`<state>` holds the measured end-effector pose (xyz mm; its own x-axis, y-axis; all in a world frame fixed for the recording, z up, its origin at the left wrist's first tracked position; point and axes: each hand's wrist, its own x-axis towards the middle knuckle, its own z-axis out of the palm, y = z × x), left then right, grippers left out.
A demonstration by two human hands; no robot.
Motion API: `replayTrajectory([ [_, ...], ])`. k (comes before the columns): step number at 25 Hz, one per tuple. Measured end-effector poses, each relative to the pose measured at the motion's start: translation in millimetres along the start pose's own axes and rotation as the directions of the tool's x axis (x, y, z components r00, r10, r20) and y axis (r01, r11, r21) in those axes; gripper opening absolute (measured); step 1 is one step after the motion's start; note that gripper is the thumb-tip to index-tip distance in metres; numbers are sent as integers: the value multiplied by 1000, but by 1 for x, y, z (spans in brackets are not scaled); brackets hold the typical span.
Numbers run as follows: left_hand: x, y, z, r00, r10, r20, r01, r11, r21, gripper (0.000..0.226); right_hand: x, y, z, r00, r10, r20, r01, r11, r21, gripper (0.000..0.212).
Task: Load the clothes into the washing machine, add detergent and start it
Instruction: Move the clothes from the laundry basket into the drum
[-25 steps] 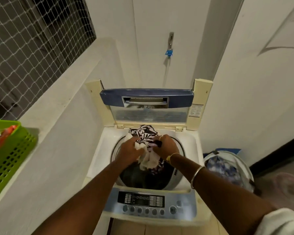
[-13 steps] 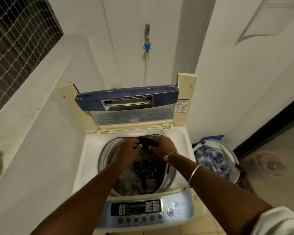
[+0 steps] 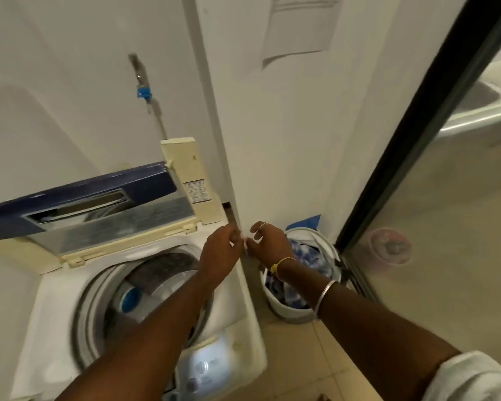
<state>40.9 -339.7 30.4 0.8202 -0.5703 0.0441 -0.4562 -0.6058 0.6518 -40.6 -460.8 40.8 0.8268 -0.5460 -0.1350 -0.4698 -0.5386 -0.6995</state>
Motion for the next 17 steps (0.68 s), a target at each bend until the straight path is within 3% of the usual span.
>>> replayTrajectory([
  [9, 33, 67, 124, 976, -86, 200, 90, 996, -10, 20, 53, 136, -76, 986, 122, 113, -110, 989, -102, 26],
  [17, 95, 21, 223, 883, -144, 447, 142, 989, 40, 27, 116, 225, -59, 949, 199, 245, -170, 976, -133, 32],
])
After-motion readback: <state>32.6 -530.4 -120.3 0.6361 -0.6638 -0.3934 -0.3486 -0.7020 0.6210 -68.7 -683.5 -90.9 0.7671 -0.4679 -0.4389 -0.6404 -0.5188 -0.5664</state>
